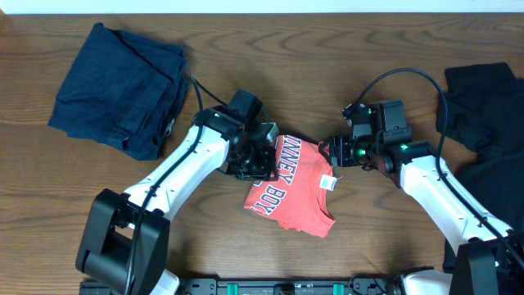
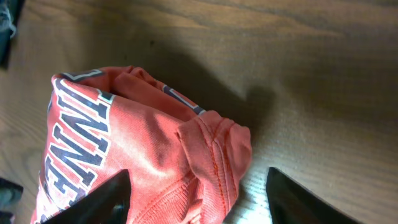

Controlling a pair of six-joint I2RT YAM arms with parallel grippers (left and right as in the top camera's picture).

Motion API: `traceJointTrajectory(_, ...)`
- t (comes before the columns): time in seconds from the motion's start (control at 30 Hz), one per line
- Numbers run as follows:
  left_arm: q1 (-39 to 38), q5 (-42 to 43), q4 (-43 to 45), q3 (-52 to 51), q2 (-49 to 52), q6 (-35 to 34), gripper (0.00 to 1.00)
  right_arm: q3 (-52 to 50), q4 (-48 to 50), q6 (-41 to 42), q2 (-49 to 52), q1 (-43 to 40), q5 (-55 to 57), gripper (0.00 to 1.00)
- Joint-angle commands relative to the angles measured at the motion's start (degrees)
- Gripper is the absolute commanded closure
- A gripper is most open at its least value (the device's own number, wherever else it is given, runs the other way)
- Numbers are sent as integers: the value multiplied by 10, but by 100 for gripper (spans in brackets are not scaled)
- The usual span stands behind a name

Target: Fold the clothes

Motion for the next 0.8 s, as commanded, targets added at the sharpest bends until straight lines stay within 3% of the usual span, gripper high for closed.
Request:
traceJointTrajectory(0.0, -13, -33, 11, 6, -6, 12, 71, 5, 6, -8, 18, 16, -3, 54)
traceJointTrajectory(0.13, -37, -50, 29, -5, 19, 12, 71, 5, 5, -5, 50, 21, 31, 91)
traceJointTrajectory(0.17, -42, -52, 31, -7, 26, 12, 71, 5, 5, 2, 54, 19, 44, 96)
traceJointTrajectory(0.33, -50, -65, 24, -12, 57, 12, 75, 5, -10, 78, 45, -23, 101, 99)
traceJointTrajectory(0.47, -50, -77, 21, -12, 63, 12, 75, 5, -30, 81, 17, -61, 98, 93)
traceJointTrajectory(0.5, -50, -78, 21, -12, 63, 12, 75, 5, -34, 77, 7, -69, 86, 82)
traceJointTrajectory(0.53, -49, -78, 21, -12, 63, 12, 75, 5, -35, 63, -1, -73, 67, 64)
traceJointTrajectory(0.57, -49, -78, 21, -12, 63, 12, 75, 5, -35, 43, -8, -75, 43, 56)
traceJointTrajectory(0.77, -49, -78, 21, -12, 63, 12, 75, 5, -6, -37, -28, -59, -92, 36)
